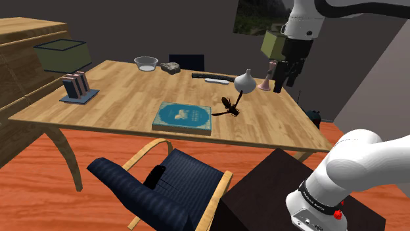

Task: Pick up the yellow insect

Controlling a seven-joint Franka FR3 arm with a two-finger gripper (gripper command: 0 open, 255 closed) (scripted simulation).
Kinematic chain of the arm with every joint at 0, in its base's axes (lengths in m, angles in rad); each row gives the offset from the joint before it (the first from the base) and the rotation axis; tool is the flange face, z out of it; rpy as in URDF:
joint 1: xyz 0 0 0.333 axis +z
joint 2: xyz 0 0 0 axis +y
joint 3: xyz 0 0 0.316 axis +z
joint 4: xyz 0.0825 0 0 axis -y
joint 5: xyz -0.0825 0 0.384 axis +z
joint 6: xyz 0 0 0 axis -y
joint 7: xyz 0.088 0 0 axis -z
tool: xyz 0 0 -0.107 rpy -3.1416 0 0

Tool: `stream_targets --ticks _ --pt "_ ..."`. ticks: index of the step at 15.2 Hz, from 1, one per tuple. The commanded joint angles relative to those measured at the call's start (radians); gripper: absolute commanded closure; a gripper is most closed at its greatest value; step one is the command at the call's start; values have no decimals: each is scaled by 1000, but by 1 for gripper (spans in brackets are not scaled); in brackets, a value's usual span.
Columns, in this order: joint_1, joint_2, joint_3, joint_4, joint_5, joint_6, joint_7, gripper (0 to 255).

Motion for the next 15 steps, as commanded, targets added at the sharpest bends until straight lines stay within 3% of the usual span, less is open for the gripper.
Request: stream_targets --ticks 1,8,15 --pt "0 0 0 0 0 0 0 0" --pt "-26 107 -53 -114 -66 246 -73 0" --pt "-57 285 -107 -158 -122 498 -134 0"
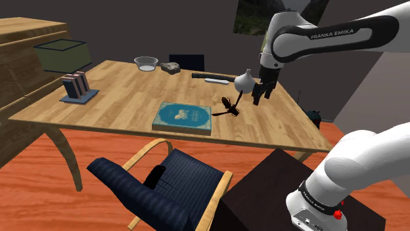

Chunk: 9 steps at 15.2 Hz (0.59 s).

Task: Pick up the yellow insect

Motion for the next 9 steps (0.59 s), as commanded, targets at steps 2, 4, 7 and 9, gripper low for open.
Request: stream_targets --ticks 2,4,7,9 --pt "-13 92 -23 -2 -22 110 -25 0" --pt "-20 158 -37 5 -34 178 -40 0" --pt "-31 263 -58 27 -47 275 -63 0" --pt "-38 336 -71 50 -53 335 -79 0"
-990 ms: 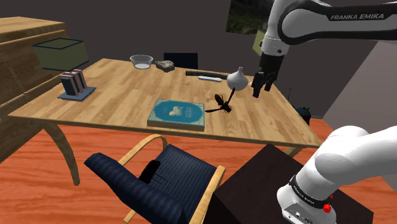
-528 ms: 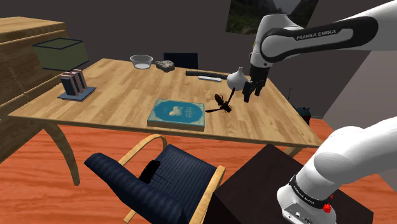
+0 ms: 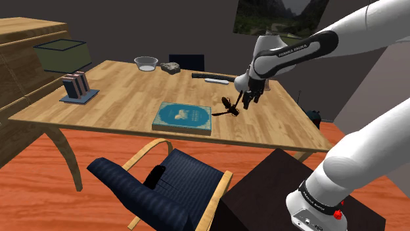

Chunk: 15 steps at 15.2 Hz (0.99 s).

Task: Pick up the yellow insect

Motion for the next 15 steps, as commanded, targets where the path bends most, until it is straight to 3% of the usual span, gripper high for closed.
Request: stream_targets --ticks 1,13,15 --pt "-5 72 -10 21 -5 62 -13 0" --pt "-55 529 -47 286 29 312 -124 0" --pt "-57 542 -47 287 30 324 -124 0"
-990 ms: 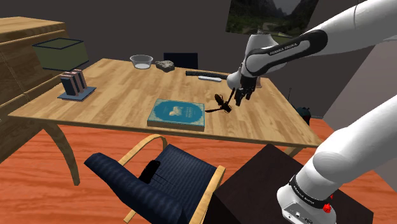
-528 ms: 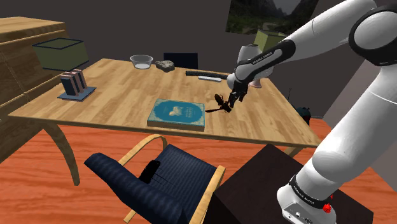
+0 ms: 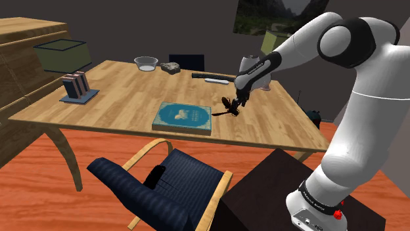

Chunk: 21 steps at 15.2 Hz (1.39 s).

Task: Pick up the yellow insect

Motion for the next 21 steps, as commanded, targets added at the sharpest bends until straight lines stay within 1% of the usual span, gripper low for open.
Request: stream_targets --ticks 1,6,8,9,18,21 --pt "0 27 2 5 1 24 2 0" --pt "-3 86 4 1 5 87 5 0" --pt "-3 86 4 1 5 87 6 0" --pt "-3 86 5 1 5 85 6 255" --pt "-3 86 4 1 5 87 5 255" --pt "-1 54 3 2 3 53 4 255"
